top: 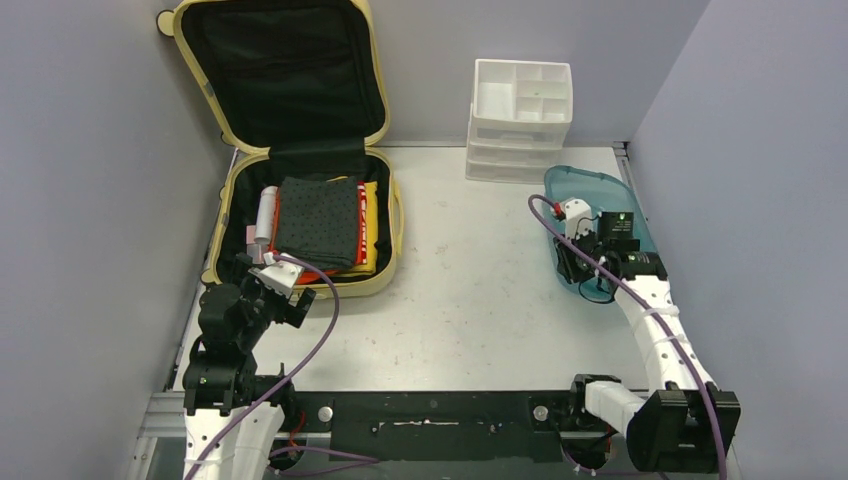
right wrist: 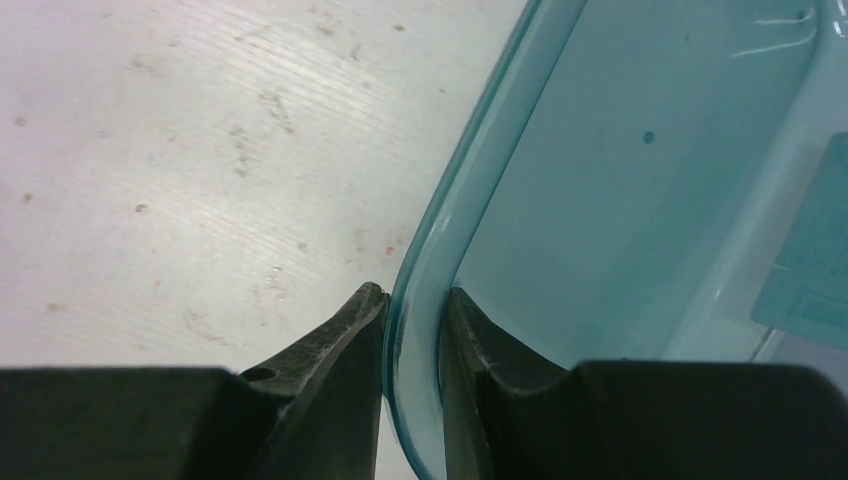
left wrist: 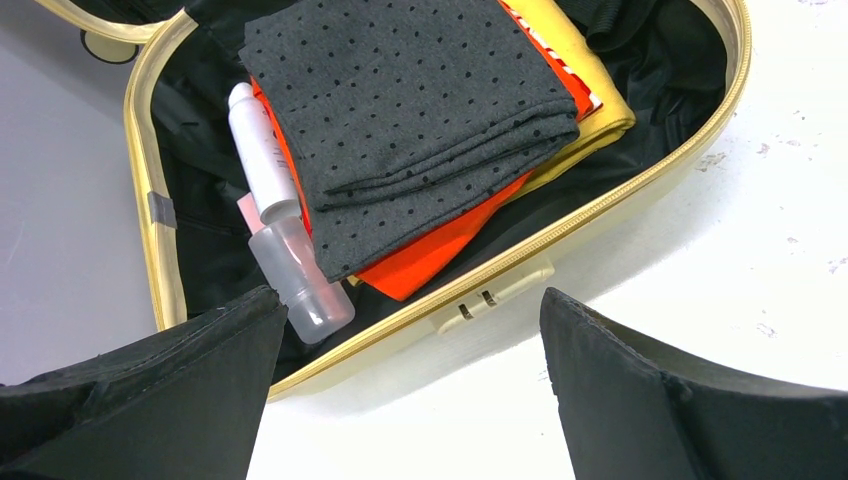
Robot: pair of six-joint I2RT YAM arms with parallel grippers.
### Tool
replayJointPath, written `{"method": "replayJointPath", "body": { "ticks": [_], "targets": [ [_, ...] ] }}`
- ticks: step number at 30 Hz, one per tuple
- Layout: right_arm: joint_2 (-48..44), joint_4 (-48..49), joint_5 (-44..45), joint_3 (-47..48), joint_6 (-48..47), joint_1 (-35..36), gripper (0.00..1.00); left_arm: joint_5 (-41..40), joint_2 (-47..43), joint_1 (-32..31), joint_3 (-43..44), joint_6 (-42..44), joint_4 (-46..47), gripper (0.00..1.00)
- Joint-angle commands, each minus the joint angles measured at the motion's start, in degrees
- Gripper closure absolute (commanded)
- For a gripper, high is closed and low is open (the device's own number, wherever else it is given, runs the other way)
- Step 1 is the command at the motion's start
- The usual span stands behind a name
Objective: Open, take out, and arrange the luggage
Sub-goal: Move the bin to the center of the board.
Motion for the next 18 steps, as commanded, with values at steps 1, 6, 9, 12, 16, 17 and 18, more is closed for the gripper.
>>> {"method": "replayJointPath", "body": {
  "ticks": [1, 6, 9, 12, 16, 17, 18],
  "targets": [
    [-3.02, 1.64, -4.53, 0.67, 0.87, 2.67, 0.99, 1.15, -0.45, 0.55, 0.76, 0.32, 1.22, 0.03],
    [-0.73, 1.6, -7.52, 2.05, 5.03, 6.92, 1.0, 1.25, -0.48, 0.88, 0.69, 0.32, 1.19, 0.03],
    [0.42, 2.61, -6.59, 2.18, 6.79, 11.18, 0.99, 1.26, -0.48, 1.04, 0.78, 0.31, 1.21, 0.03],
    [1.24, 5.2, -5.42, 1.72, 8.68, 16.95, 0.97, 1.43, -0.31, 1.24, 0.71, 0.27, 1.26, 0.03],
    [5.15, 7.1, -7.66, 3.28, 9.39, 22.0, 0.87, 1.44, -0.23, 1.48, 0.8, 0.32, 1.22, 0.03],
    [6.27, 7.63, -9.06, 3.68, 9.51, 22.66, 0.82, 1.43, -0.15, 1.58, 0.8, 0.32, 1.27, 0.03],
    [7.23, 8.53, -10.66, 3.94, 9.81, 23.3, 0.74, 1.5, -0.13, 1.62, 0.78, 0.32, 1.31, 0.03]
  ]
}}
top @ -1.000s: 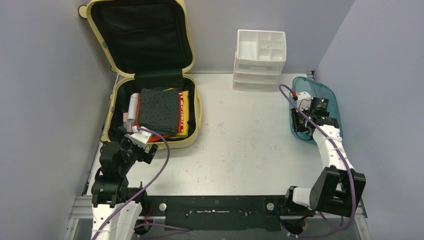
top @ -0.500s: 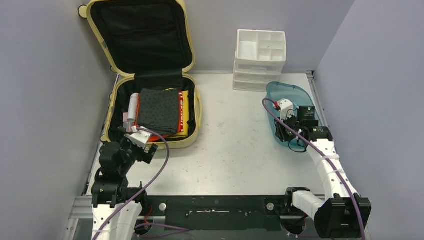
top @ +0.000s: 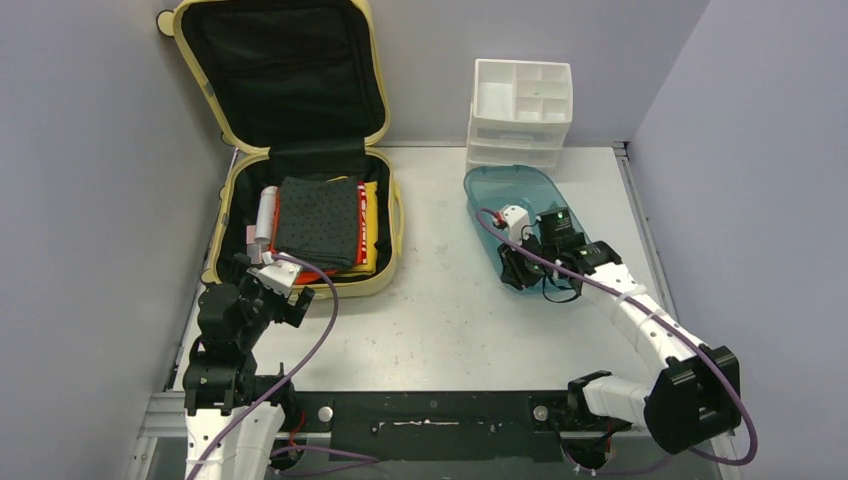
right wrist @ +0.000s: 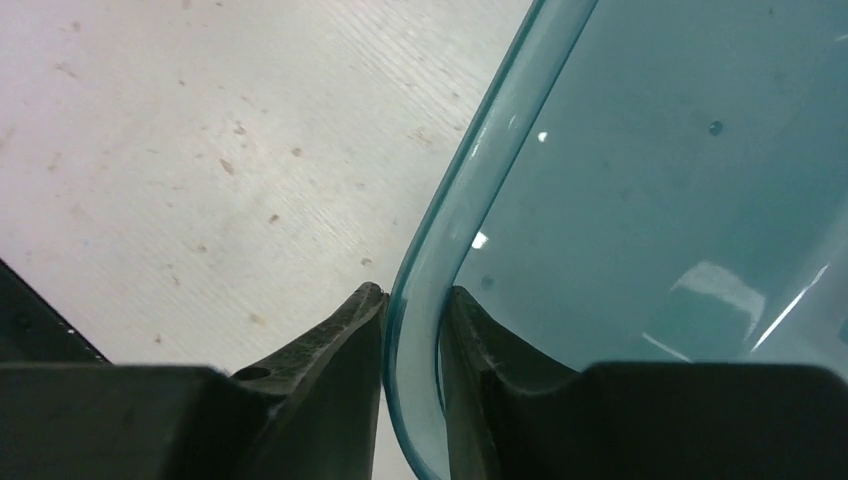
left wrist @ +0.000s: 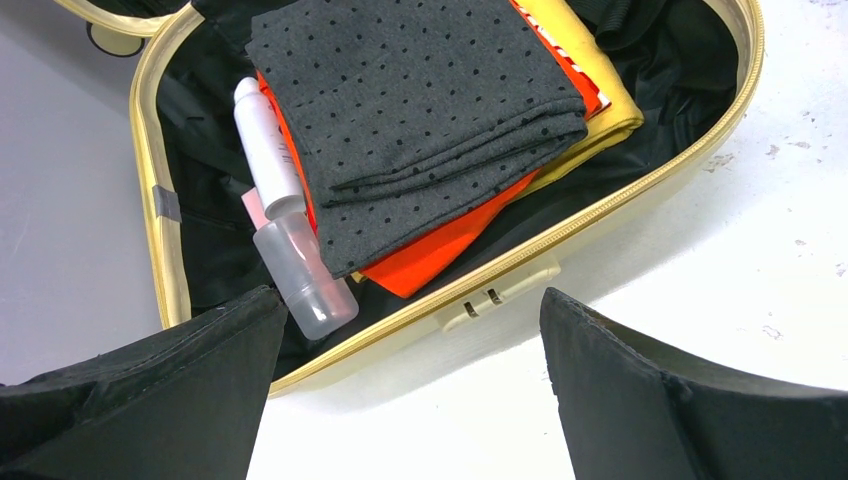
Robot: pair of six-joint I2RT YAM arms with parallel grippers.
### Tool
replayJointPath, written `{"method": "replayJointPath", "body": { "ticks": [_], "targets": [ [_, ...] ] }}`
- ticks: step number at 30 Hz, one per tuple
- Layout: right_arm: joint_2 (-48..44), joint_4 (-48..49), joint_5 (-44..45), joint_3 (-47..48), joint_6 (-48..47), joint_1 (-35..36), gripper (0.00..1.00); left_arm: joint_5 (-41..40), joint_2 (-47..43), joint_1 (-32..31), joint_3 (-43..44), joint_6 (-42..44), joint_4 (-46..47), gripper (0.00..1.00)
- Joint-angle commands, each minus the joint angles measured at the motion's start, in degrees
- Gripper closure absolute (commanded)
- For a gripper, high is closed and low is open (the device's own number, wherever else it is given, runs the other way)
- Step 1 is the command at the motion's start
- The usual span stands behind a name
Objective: Open, take out, and arrange the luggage
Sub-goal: Move the bin to the center of the board.
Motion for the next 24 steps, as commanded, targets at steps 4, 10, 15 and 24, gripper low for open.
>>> {"method": "replayJointPath", "body": {
  "ticks": [4, 10, 15, 24],
  "targets": [
    [7.06, 10.85, -12.02, 3.68, 3.03, 6.32, 0.61, 1.2, 0.12, 0.88, 0.83, 0.27, 1.24, 0.03],
    [14.37, 11.52, -17.98, 9.66, 0.11, 11.38, 0.42, 1.16, 0.75, 0.9, 0.97, 0.29, 1.22, 0.03],
    [15.04, 7.01, -14.92, 18.63, -0.36, 5.42, 0.38, 1.06, 0.58, 0.89, 0.9, 0.32, 1.07, 0.03],
    [4.56, 18.24, 15.6, 6.87, -3.43, -15.66, 0.46, 1.09, 0.63, 0.88, 0.98, 0.49, 0.92, 0.03]
  ]
}}
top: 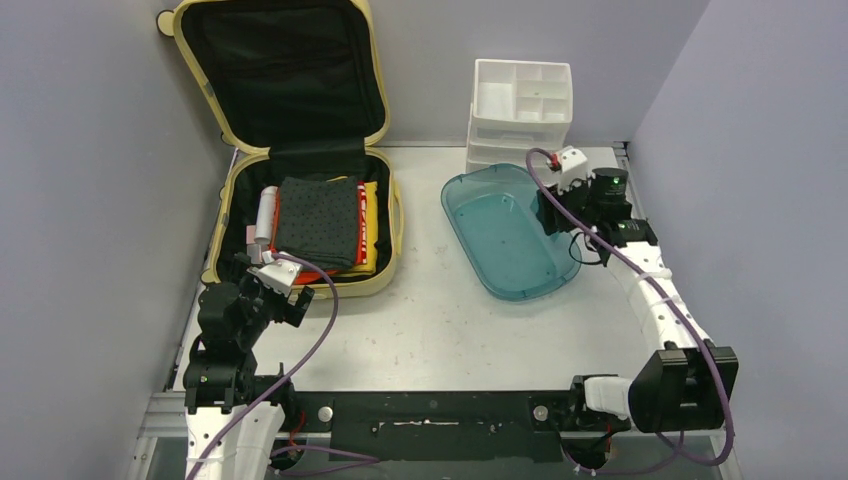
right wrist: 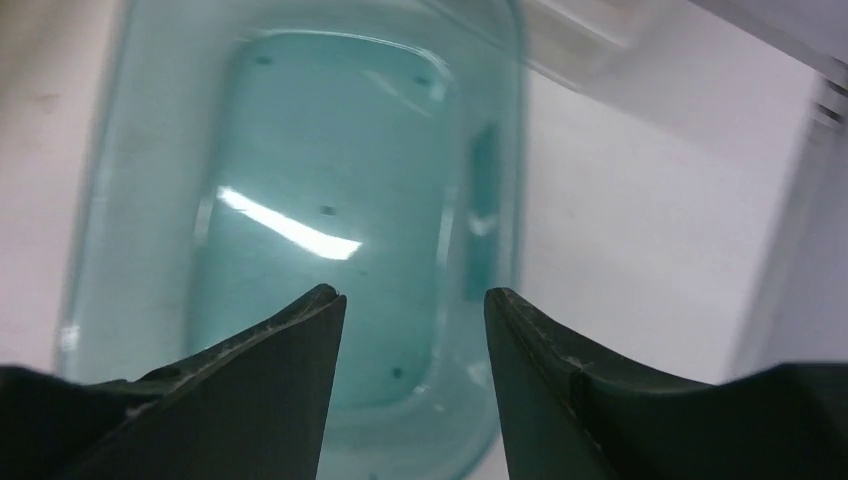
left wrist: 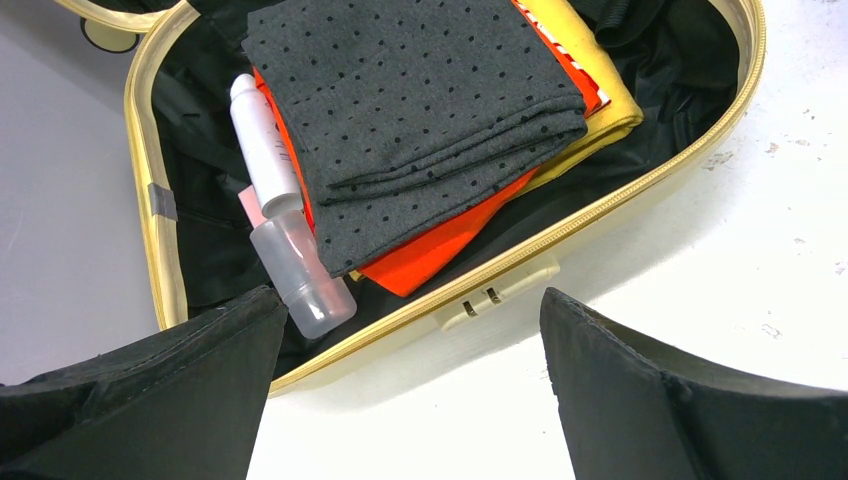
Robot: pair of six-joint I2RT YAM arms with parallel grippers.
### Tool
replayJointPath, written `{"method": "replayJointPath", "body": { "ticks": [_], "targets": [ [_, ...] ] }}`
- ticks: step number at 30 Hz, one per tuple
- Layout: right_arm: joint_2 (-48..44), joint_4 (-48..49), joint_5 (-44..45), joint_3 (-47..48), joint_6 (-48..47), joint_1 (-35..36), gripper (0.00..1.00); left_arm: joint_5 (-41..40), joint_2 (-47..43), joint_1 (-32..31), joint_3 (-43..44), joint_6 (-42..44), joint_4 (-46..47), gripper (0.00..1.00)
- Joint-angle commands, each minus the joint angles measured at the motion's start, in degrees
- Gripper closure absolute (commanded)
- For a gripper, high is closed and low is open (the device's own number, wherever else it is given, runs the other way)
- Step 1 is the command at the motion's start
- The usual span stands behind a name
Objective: Open, take out, and arrange the luggage
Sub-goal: Move the bin to the center of the board.
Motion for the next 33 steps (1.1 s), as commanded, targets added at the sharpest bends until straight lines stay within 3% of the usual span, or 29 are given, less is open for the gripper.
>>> {"method": "replayJointPath", "body": {
  "ticks": [1, 8, 19, 28, 33],
  "targets": [
    [-2.75, 7.41, 20.09, -7.07, -2.65, -4.16, 0.47, 0.71, -0.03, 0.32, 0.96, 0.44, 0.9, 0.03],
    [0.92, 7.77, 30.81, -8.79, -6.11, -6.59, 0.52, 0.63, -0.91, 0.35, 0.82, 0.36, 0.76, 0.03],
    [7.87, 7.37, 35.1, -10.36, -10.84, -7.65, 0.53, 0.67, -1.7, 0.34, 0.77, 0.35, 0.71, 0.03],
    [8.85, -2.26, 10.83, -8.19, -12.54, -7.66, 0.6, 1.05, -2.05, 0.36, 0.8, 0.28, 0.72, 0.03],
    [6.25, -1.64, 4.91, -8.81, -11.49, -7.59, 0.61, 1.24, -2.12, 0.37, 0.71, 0.36, 0.82, 0.03]
  ]
}}
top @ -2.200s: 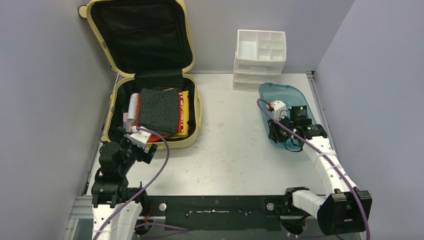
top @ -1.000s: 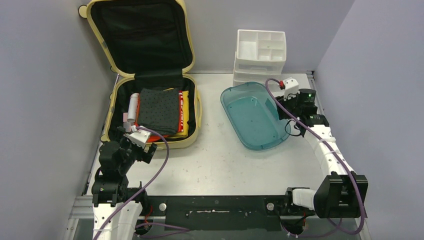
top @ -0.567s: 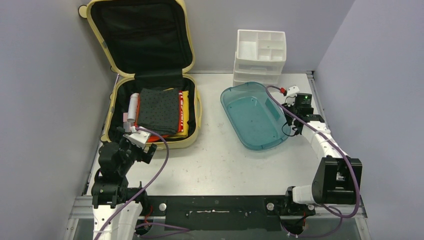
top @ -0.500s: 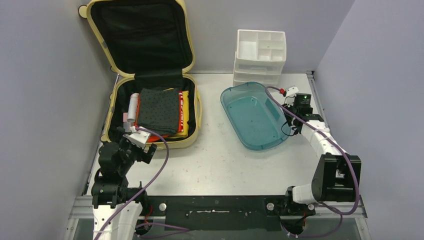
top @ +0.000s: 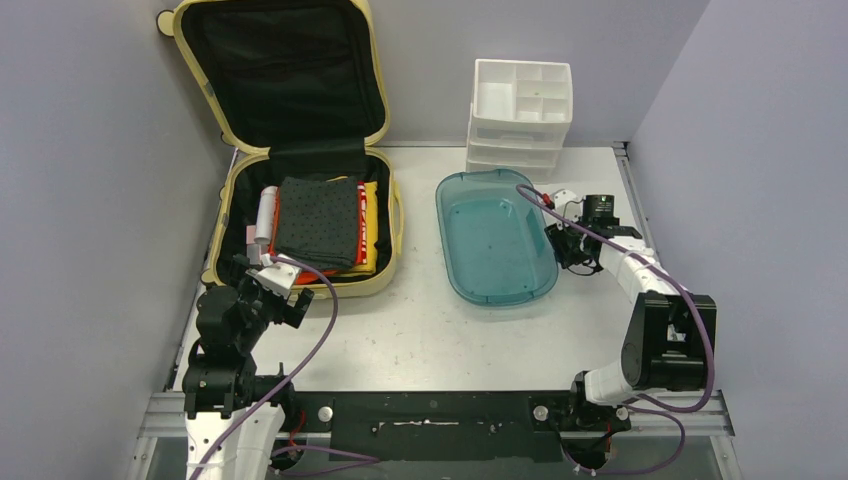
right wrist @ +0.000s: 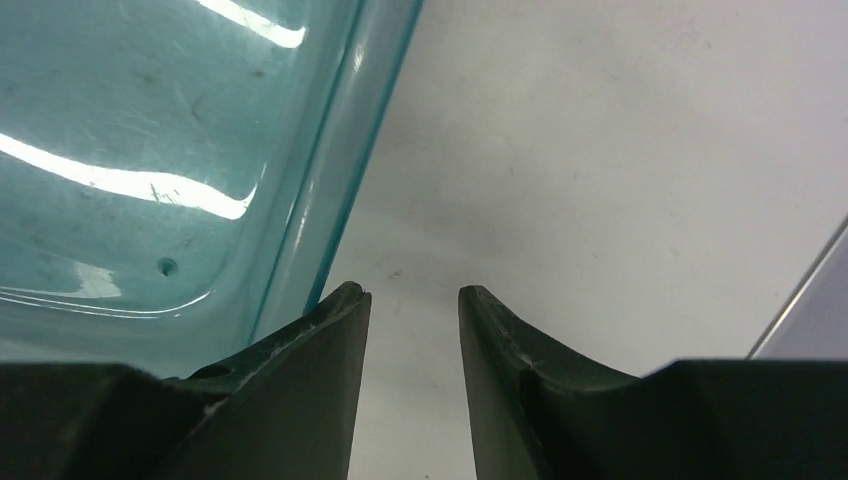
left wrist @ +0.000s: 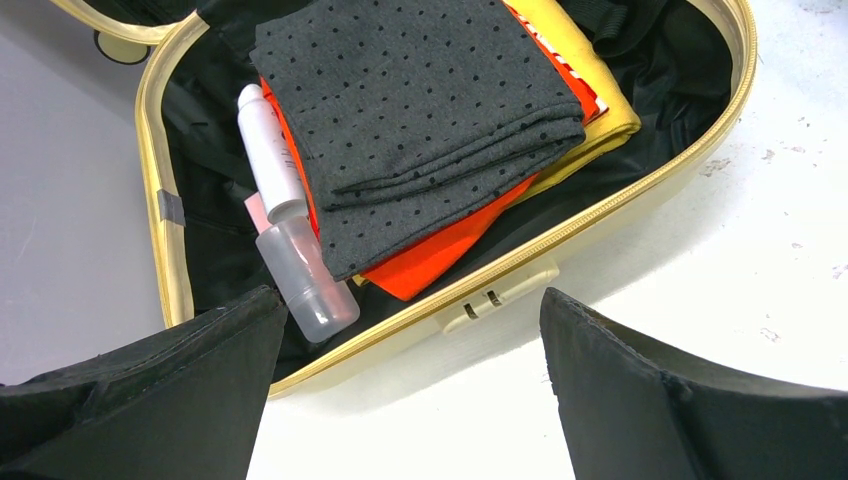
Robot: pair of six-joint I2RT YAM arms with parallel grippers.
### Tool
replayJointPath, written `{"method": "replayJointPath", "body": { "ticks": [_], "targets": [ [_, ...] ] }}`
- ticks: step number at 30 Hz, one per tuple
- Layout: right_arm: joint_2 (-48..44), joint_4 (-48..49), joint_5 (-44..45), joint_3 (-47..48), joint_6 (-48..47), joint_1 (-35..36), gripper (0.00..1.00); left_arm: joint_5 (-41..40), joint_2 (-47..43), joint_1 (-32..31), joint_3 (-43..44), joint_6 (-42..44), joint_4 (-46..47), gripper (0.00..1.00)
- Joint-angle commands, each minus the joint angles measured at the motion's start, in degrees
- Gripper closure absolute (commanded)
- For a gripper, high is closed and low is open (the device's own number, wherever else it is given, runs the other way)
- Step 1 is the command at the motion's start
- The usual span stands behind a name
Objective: Open, take out, and arrange the luggage
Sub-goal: Move the bin to the center of the board.
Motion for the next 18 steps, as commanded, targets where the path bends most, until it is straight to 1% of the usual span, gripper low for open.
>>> {"method": "replayJointPath", "body": {
  "ticks": [1, 8, 11, 14, 18],
  "targets": [
    [-3.96, 0.36, -8.86, 0.89, 0.8, 0.1, 0.61, 0.95, -0.61, 0.36, 0.71, 0.3, 0.8, 0.03],
    [-3.39, 4.68, -9.76, -0.41, 3.97, 2.22, 0.61, 0.77, -0.82, 0.37, 0.69, 0.2, 0.79, 0.03],
    [-3.36, 6.75, -9.58, -0.96, 4.58, 5.28, 0.61, 0.71, -0.67, 0.31, 0.68, 0.26, 0.83, 0.03],
    [-3.18, 8.67, -8.87, -1.61, 5.24, 7.69, 0.59, 0.73, -0.79, 0.38, 0.77, 0.19, 0.7, 0.03],
    [-2.22, 11.4, -9.33, -1.74, 8.4, 8.08, 0.56, 0.76, -0.48, 0.38, 0.72, 0.36, 0.77, 0.03]
  ]
}}
